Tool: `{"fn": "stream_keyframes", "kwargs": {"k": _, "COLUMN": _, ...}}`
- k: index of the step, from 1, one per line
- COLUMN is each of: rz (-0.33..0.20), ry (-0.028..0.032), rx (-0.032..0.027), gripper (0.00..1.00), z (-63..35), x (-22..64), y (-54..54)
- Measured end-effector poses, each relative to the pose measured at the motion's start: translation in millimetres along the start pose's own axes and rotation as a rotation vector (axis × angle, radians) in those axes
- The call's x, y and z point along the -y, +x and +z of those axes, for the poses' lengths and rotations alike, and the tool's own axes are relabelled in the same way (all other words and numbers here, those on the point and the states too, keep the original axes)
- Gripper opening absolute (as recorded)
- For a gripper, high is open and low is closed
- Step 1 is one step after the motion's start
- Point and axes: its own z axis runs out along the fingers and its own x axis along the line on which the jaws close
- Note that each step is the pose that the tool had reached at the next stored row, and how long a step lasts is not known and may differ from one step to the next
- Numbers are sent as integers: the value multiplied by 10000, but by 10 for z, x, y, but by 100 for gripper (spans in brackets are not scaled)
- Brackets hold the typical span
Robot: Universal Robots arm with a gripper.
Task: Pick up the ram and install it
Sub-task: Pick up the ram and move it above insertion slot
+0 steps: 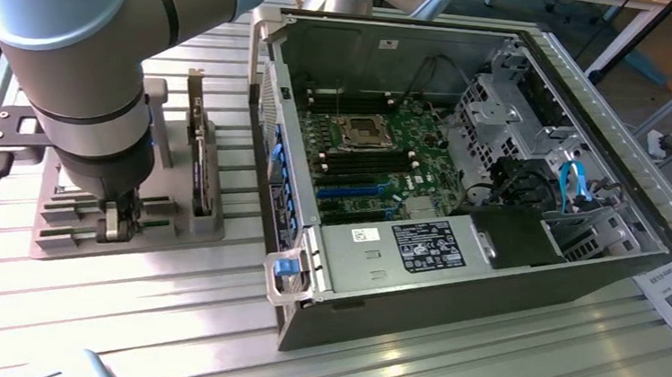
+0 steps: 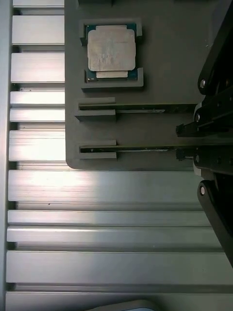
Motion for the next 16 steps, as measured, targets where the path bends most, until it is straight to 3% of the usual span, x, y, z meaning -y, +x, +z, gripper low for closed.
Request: {"fn": "stream_keyframes", "kwargs": {"k": 16, "rz": -1, "ry": -5, "rx": -1, "gripper": 24, "z": -2, "x": 15, "y": -5}}
